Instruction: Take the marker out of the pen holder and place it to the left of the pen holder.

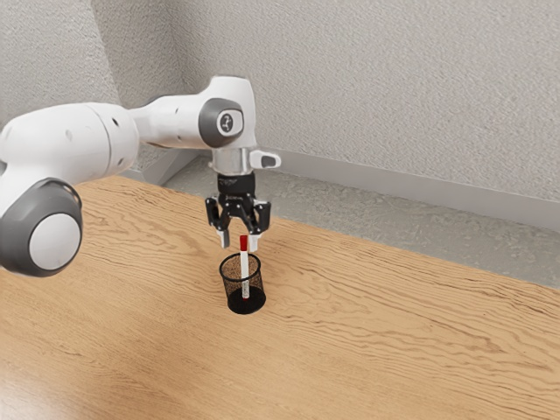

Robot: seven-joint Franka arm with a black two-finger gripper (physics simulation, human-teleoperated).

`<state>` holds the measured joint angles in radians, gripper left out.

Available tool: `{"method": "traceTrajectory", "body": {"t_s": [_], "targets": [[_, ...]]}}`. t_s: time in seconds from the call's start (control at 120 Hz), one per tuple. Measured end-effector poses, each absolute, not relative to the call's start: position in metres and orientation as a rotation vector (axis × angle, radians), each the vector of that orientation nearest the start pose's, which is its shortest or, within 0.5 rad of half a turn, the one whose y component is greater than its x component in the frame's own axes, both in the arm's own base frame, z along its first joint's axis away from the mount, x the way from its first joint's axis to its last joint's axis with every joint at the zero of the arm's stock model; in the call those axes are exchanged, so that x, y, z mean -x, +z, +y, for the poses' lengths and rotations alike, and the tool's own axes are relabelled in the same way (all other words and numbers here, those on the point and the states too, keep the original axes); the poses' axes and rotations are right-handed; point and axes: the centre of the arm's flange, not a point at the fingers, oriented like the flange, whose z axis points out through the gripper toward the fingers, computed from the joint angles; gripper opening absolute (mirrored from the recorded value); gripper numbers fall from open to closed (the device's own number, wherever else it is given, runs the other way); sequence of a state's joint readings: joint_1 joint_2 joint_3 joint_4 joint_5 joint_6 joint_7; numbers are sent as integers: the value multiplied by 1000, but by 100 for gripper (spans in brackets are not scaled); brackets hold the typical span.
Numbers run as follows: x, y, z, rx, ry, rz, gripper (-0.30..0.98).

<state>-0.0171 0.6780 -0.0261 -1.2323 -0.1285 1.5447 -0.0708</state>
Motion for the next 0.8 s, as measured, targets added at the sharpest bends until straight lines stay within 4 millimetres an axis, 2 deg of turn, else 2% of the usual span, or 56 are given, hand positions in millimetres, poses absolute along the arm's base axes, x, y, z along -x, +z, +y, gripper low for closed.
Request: {"method": "traceTrajectory", "body": {"t_s": [0.133,0.375,0.8], "targets": [[-693,343,-43,3197,641,-77,33],[-697,341,-47,3209,619,-77,27],[-702,344,-46,3217,571,-89,-1]]}}
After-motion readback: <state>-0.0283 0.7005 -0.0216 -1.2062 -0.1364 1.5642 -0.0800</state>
